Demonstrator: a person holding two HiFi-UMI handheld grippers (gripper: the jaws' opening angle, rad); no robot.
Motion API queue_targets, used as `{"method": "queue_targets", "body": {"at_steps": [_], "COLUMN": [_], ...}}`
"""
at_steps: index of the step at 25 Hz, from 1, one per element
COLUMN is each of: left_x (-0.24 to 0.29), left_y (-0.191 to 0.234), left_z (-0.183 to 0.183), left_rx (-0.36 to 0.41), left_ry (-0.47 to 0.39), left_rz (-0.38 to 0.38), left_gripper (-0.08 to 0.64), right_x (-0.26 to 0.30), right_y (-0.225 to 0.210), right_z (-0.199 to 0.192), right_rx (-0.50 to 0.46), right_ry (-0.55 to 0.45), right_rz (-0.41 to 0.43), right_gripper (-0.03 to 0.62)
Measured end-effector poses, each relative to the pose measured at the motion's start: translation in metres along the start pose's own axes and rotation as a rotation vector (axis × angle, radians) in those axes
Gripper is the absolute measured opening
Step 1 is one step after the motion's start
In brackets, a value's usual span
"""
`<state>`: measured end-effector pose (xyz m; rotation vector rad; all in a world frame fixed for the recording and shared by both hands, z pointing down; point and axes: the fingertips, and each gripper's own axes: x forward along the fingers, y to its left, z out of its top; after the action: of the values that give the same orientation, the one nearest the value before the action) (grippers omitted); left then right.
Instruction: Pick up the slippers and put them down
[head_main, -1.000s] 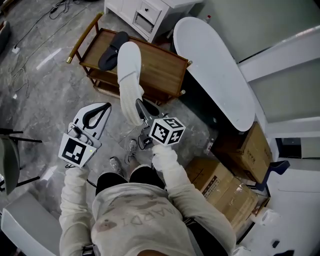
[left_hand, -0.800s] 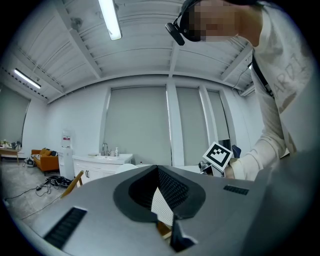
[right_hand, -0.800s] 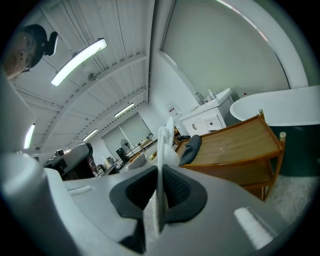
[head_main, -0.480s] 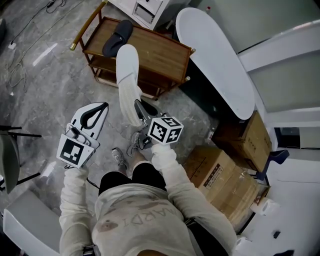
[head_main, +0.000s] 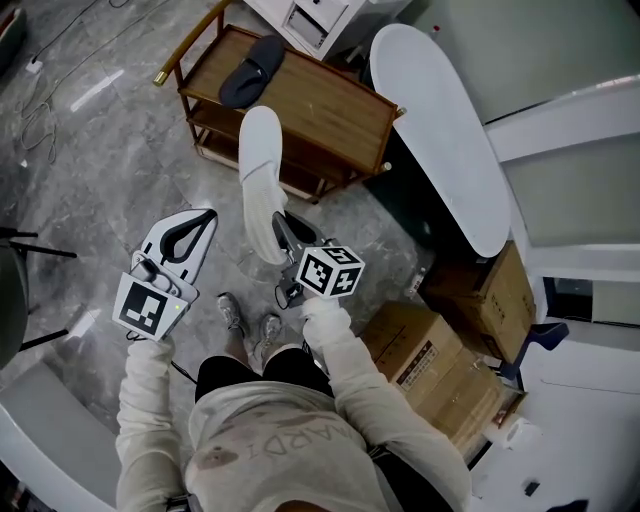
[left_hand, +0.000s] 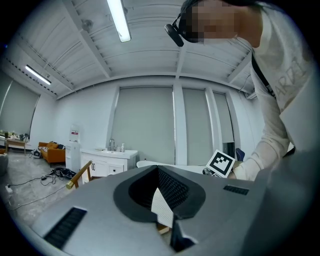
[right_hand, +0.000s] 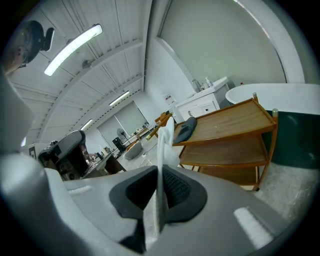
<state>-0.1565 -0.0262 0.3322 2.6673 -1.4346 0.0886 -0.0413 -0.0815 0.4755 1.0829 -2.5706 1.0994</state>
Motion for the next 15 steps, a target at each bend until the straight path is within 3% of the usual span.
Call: {"method": "queue_targets", "body": {"at_steps": [15], "left_x": [0.020], "left_y": [-0.010], "left_z": [-0.051], "left_rx": [-0.013], "left_ry": [0.021], "left_rz": [0.060], "left_gripper": [0.003], "right_x": [0.022], "right_y": [-0.063], "right_z": [-0.065], "right_rx": [-0.037], "right_ry": [0.145], "right_rz": [0.001], "right_gripper": [0.043]}}
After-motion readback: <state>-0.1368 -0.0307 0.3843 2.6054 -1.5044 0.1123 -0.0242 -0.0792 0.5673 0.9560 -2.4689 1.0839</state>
